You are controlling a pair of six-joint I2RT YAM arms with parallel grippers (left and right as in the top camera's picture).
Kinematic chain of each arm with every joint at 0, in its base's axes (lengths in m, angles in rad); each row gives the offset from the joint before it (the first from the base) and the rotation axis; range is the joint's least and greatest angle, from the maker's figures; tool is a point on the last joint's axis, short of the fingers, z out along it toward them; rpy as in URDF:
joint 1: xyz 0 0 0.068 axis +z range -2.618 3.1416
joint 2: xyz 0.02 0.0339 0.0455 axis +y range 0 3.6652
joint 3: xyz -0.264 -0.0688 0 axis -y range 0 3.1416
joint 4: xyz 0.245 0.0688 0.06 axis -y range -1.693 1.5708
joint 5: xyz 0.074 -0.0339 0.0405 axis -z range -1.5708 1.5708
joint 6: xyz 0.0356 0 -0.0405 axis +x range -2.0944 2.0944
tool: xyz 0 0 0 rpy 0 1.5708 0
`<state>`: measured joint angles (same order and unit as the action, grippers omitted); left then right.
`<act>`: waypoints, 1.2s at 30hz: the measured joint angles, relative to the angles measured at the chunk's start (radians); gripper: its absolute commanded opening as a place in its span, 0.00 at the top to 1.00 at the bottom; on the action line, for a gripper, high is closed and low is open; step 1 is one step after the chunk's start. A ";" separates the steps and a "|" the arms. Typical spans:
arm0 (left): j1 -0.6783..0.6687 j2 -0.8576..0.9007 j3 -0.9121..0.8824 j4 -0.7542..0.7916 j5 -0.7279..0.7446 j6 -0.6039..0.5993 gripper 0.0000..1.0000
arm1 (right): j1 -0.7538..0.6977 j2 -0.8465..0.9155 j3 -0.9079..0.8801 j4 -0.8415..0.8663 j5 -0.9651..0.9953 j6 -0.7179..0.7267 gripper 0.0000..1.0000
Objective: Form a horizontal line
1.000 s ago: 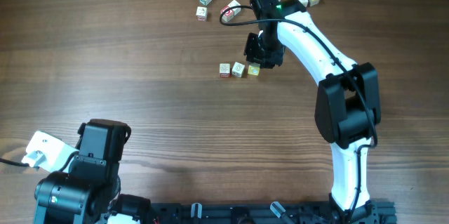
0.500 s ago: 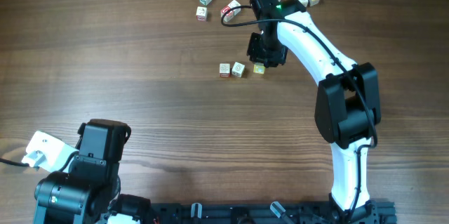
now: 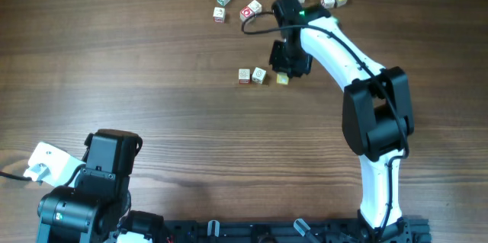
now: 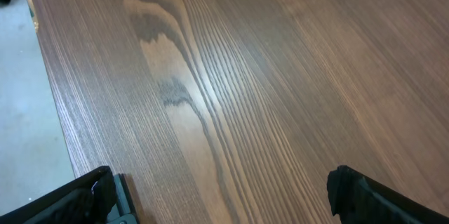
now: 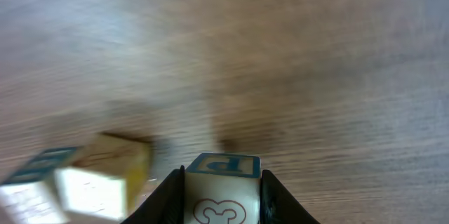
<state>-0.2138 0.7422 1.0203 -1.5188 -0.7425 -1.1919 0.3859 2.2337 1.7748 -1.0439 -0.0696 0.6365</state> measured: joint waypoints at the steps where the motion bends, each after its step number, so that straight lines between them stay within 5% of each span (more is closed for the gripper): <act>1: 0.000 0.000 0.000 0.000 0.000 0.000 0.00 | 0.000 0.000 -0.024 0.010 0.000 0.007 0.80; 20: 0.000 0.000 0.000 0.000 0.000 0.000 0.00 | 0.000 -0.013 -0.065 0.111 -0.189 0.024 0.84; 36: 0.000 0.000 0.000 0.000 0.000 0.000 0.00 | 0.000 -0.012 -0.065 0.145 -0.156 0.024 0.83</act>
<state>-0.2138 0.7422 1.0203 -1.5188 -0.7425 -1.1919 0.3855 2.2215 1.7096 -0.8993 -0.2253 0.6609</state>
